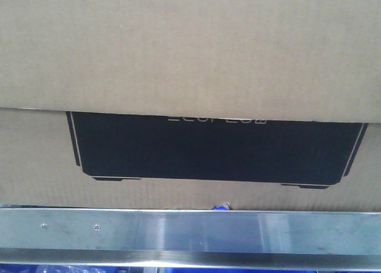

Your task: Grab box from left shelf to table start

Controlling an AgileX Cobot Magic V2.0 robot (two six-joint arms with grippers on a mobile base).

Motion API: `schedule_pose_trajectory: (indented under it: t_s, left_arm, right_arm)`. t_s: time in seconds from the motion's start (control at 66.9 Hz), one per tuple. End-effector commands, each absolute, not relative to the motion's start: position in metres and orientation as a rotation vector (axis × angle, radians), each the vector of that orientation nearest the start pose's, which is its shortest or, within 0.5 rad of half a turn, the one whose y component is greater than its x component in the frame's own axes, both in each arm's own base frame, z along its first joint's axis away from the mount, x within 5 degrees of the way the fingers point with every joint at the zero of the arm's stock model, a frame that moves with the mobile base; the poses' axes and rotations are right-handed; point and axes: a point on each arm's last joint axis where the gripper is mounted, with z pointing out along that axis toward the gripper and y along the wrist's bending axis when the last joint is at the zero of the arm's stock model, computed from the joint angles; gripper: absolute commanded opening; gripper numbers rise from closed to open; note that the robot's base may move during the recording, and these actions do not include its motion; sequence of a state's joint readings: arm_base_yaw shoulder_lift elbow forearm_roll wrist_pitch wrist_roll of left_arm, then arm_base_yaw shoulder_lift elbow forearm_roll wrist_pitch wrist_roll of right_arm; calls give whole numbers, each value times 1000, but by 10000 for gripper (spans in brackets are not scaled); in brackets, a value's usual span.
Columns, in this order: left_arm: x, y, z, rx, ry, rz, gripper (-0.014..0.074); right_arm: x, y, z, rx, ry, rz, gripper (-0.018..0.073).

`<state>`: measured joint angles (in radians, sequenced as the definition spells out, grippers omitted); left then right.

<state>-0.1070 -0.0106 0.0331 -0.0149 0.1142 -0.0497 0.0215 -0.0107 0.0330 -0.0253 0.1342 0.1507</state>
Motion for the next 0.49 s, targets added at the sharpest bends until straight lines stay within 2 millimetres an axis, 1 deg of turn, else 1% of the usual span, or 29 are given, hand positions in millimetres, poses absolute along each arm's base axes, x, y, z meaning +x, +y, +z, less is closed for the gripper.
schedule_pose_trajectory:
  t_s: [0.0, 0.478]
  left_arm:
    - [55, -6, 204, 21, 1504, -150, -92]
    - [55, -6, 204, 21, 1502, -150, -92]
  right_arm:
    - [56, 1, 199, 64, 1540, 100, 53]
    - [56, 1, 199, 64, 1540, 100, 53]
